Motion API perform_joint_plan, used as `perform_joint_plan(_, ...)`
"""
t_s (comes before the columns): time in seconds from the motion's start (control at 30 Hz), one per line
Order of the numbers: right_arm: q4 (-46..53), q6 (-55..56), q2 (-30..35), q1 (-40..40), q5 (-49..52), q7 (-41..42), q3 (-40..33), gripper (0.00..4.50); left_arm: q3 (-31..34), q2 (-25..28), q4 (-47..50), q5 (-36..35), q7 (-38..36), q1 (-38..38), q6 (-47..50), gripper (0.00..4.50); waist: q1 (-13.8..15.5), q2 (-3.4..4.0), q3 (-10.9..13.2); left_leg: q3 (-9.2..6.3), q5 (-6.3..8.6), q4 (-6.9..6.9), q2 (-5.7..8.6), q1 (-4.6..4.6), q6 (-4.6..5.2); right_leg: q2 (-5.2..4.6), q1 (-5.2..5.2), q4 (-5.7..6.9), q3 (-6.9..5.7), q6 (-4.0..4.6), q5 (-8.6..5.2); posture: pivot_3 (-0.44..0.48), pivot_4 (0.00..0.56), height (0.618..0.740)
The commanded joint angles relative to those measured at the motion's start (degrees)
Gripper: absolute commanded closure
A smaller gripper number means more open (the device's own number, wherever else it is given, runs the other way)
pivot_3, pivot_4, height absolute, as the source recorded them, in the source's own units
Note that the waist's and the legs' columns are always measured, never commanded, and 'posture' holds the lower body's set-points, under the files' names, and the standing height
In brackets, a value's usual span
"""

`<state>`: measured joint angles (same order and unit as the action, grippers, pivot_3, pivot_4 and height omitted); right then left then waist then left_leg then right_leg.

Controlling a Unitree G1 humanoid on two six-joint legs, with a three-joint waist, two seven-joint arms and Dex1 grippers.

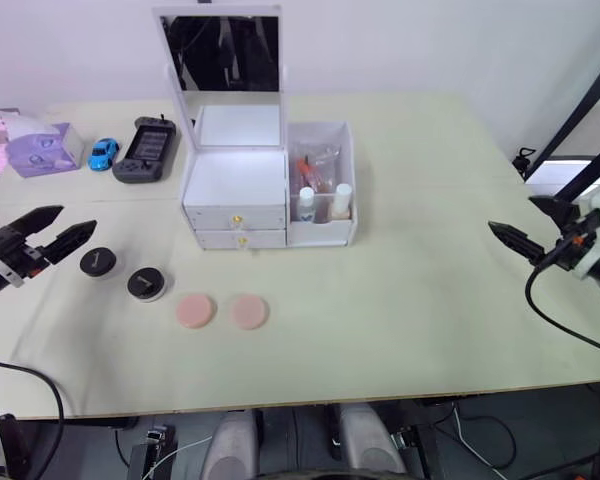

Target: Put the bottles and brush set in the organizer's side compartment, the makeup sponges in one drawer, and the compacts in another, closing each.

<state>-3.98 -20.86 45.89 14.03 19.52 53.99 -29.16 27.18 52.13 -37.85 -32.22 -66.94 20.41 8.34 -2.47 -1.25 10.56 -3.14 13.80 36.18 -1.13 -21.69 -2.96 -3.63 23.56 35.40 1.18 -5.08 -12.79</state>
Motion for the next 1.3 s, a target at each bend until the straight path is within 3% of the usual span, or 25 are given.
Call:
perform_joint_plan(0.03,5.9,-3.6,1.4,4.4,4.5,-0.1,2.3,0.05,2.9,-0.2,6.5,-2.9,0.1,-1.4,2.3,0.04,-0.1,0.01,0.0,0.02,0.0,-0.06,-0.03,0.09,0.0,0.0,-0.04,0.0,0.01,0.0,0.0,0.0,0.15,0.74)
perform_joint_plan(0.27,17.6,-18.0,5.0,17.3,15.0,5.7,14.3,0.05,7.9,-6.7,32.8,-8.4,7.9,-14.6,8.1,0.04,0.1,0.05,0.1,0.17,0.04,-0.35,-0.37,0.14,0.04,0.25,0.02,-0.11,0.07,0.18,0.08,0.0,0.15,0.74)
perform_joint_plan(0.4,21.3,-26.8,5.0,28.8,20.6,8.9,23.0,0.05,8.3,-14.4,55.4,-13.2,18.6,-24.7,13.2,0.04,0.2,0.01,0.1,0.3,0.06,-0.38,-0.4,0.08,0.04,0.11,0.03,-0.3,0.11,0.2,0.07,0.0,0.15,0.74)
perform_joint_plan(0.5,22.2,-30.3,4.7,33.1,22.3,10.0,26.6,0.05,4.9,-19.9,66.8,-14.2,27.2,-28.6,15.8,0.04,0.9,-0.2,0.1,0.31,0.06,-0.28,-0.39,0.05,0.04,0.12,0.02,-0.3,0.12,0.14,0.03,0.0,0.15,0.74)
perform_joint_plan(0.63,23.1,-30.0,4.1,36.5,21.4,11.0,30.7,0.05,-4.8,-30.2,78.8,-8.8,41.4,-31.8,16.3,0.04,1.9,-0.24,0.1,0.38,0.07,-0.09,-0.3,0.04,0.02,0.06,-0.08,-0.38,0.14,-0.01,-0.06,0.0,0.15,0.74)
perform_joint_plan(0.73,22.0,-29.8,4.3,37.4,20.9,10.8,31.2,0.05,-10.9,-34.2,81.4,-1.2,48.6,-31.5,15.5,0.04,1.9,-0.3,0.1,0.3,0.07,0.04,-0.27,-0.08,0.03,0.16,-0.05,-0.38,0.14,0.01,-0.05,0.0,0.15,0.74)
perform_joint_plan(0.87,21.9,-27.7,5.5,35.2,19.2,10.9,31.0,0.05,-18.2,-39.8,76.4,8.8,56.1,-28.9,12.4,0.04,1.8,-0.31,0.1,0.29,0.06,0.02,-0.27,-0.05,0.03,0.21,-0.07,-0.37,0.14,0.02,-0.04,0.0,0.15,0.74)
perform_joint_plan(1.07,19.7,-25.2,5.2,35.6,16.4,10.3,31.5,0.05,-27.7,-46.9,66.8,18.0,60.4,-24.4,7.3,0.04,1.8,-0.29,0.1,0.26,0.07,0.0,-0.27,-0.17,0.04,0.26,0.02,-0.37,0.14,0.06,-0.01,0.0,0.15,0.74)
perform_joint_plan(1.3,24.2,-27.2,1.6,37.3,15.8,6.3,33.6,0.05,-30.7,-48.5,64.8,21.9,61.2,-20.6,6.1,0.04,1.7,-0.25,0.0,0.17,0.07,-0.05,-0.31,-0.45,0.06,0.38,0.34,-0.31,0.13,0.25,0.1,0.0,0.15,0.74)
